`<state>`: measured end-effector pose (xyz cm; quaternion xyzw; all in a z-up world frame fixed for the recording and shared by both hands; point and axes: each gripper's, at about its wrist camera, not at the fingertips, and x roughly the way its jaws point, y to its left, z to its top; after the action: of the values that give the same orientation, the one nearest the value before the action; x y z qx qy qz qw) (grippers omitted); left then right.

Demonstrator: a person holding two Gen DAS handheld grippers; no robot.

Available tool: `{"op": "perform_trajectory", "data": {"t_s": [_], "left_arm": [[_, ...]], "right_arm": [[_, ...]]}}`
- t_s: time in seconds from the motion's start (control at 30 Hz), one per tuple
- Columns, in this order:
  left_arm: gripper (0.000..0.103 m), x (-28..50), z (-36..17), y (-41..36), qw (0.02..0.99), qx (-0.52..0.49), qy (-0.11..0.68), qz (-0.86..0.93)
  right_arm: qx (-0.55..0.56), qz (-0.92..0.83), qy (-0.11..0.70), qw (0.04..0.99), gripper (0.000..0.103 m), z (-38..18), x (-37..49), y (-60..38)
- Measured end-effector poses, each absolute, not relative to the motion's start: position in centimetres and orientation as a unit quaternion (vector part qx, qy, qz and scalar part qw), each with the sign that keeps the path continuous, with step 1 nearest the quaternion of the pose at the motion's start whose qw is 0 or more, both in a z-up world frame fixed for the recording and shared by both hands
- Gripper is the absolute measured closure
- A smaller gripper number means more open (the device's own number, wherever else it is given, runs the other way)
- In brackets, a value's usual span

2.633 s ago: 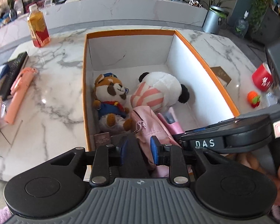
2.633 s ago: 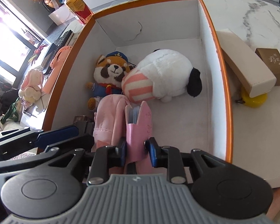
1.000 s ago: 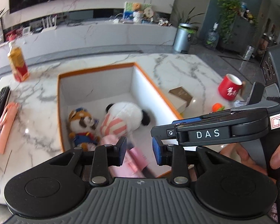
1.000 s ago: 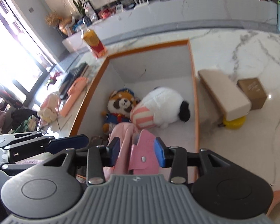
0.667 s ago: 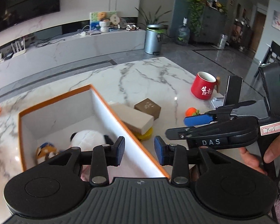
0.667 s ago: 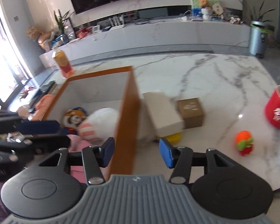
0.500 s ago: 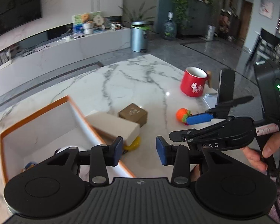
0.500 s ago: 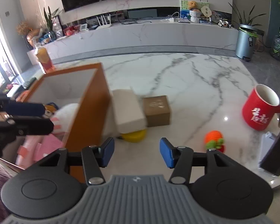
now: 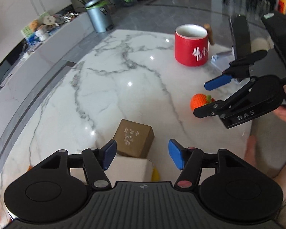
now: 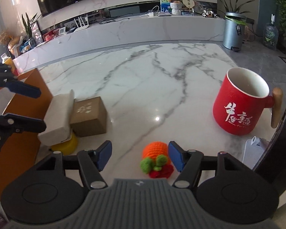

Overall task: Organize objects
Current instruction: 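Grasp the small brown box with the left gripper while the right gripper grasps the orange crocheted fruit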

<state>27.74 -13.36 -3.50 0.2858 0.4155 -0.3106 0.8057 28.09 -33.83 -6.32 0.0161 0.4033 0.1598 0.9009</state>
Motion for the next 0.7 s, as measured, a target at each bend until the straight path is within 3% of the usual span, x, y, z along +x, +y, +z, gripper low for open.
{"op": "perform_trajectory", "data": {"t_s": [0.37,0.5,0.6,0.7], "left_arm": [[0.032,33.3,-7.9,-15.0,0.743,0.345,0.472,-0.325],[0.029,33.8,-8.7,-15.4,0.735,0.349,0.479,-0.329],[0.028,33.9,-9.0,-15.6,0.735,0.348,0.481,-0.329],[0.028,34.0,-9.1,-15.7,0.737,0.342,0.485,-0.323]], "right_arm": [[0.043,0.184,0.421,0.887,0.040,-8.9,30.1,-35.0],[0.053,0.192,0.424,0.884,0.044,-9.2,30.1,-35.3],[0.054,0.190,0.430,0.881,0.053,-9.5,30.3,-35.4],[0.054,0.190,0.440,0.876,0.053,-9.9,30.4,-35.4]]}}
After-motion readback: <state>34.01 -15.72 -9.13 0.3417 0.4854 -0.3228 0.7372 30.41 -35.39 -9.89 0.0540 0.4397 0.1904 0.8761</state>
